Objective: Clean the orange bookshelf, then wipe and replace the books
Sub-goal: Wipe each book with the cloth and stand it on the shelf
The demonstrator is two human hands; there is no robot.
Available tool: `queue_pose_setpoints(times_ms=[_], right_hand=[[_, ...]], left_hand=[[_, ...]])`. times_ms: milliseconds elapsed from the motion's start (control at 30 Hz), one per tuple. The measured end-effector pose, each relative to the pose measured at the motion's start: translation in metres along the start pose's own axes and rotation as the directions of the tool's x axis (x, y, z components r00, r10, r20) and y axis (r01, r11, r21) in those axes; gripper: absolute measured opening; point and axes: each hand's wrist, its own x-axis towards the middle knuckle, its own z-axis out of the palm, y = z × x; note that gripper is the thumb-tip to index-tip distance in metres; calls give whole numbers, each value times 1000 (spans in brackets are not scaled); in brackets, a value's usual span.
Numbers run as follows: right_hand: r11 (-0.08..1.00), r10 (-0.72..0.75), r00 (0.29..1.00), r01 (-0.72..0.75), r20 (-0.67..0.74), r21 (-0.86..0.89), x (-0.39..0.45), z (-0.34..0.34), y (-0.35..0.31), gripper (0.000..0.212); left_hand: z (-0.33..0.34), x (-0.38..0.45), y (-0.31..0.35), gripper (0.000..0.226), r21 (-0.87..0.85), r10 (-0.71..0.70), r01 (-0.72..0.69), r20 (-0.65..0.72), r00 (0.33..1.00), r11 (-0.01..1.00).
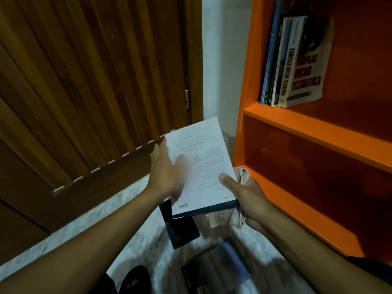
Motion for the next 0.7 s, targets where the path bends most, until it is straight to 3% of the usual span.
queue_pose_setpoints(times_ms=[100,167,233,300,367,467,567,633,700], right_hand=[[975,-106,986,78,-127,-209,3,6,4,25],[925,-214,966,151,-147,-348,0,15,12,31],[781,-354,930,237,-97,-578,-8,23,19,42],[550,-497,867,339,27,-764,-13,26,28,54],[354,-586,797,412,143,-840,-14,27,32,59],[213,-613,736,503,287,-837,-12,26,35,57],[324,-592,732,600,337,-731,-10,26,28,52],[506,-552,764,626,335,-594,-13,24,15,45],[683,-529,824,554,202,-476,-14,22,1,30]], left_hand=[[8,-8,10,73,-21,154,-152,106,982,988],[14,-13,18,84,-196,95,-47,241,966,979],[21,-18,26,92,-368,-14,123,285,959,922],[24,-20,30,89,-480,-97,180,192,976,859],[25,-17,27,72,-528,-179,179,53,982,830],[24,-13,22,43,-620,-282,212,-17,959,756],[18,-9,26,34,-690,-273,155,-65,960,707],[10,-9,32,32,-709,-227,113,-68,971,696],[3,-8,36,43,-713,-146,81,-30,989,696]])
